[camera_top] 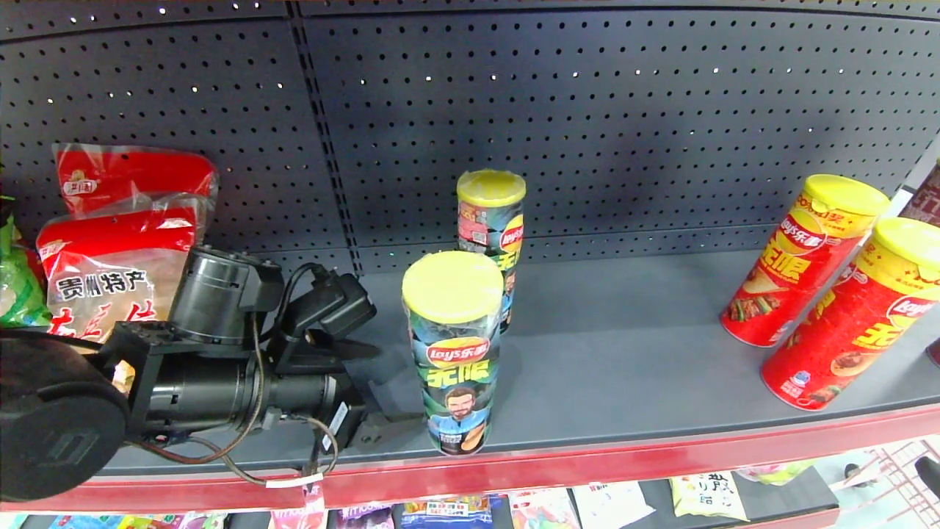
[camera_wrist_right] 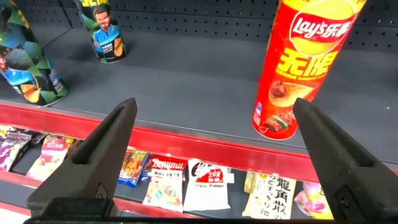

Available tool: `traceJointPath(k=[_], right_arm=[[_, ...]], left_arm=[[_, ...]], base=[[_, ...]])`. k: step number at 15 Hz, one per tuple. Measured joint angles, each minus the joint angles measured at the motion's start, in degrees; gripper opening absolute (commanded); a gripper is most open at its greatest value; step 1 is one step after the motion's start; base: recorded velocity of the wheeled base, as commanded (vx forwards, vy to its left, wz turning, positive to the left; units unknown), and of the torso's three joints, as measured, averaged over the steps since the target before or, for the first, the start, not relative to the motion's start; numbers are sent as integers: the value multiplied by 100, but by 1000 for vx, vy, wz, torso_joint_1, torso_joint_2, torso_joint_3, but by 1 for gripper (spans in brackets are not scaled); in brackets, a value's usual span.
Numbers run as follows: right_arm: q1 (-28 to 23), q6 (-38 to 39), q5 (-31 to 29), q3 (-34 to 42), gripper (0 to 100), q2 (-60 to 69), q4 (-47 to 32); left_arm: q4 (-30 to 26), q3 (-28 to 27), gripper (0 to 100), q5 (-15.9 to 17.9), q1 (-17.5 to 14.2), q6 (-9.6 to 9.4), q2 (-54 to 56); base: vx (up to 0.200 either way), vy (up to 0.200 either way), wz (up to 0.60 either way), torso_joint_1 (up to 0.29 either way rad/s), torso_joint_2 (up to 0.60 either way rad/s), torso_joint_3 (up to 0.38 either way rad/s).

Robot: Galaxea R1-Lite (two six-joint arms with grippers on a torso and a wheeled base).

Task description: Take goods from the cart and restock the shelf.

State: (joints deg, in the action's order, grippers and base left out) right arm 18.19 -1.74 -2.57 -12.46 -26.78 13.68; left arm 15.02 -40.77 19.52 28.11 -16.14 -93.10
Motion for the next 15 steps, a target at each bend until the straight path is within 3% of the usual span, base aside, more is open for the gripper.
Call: traceJointPath(k=[15], right_arm=[[9, 5, 17, 78, 100, 0, 0]], left_arm=[[-2, -477, 100, -15, 234, -2, -401]], base=[[0, 0, 0, 0, 0, 0]])
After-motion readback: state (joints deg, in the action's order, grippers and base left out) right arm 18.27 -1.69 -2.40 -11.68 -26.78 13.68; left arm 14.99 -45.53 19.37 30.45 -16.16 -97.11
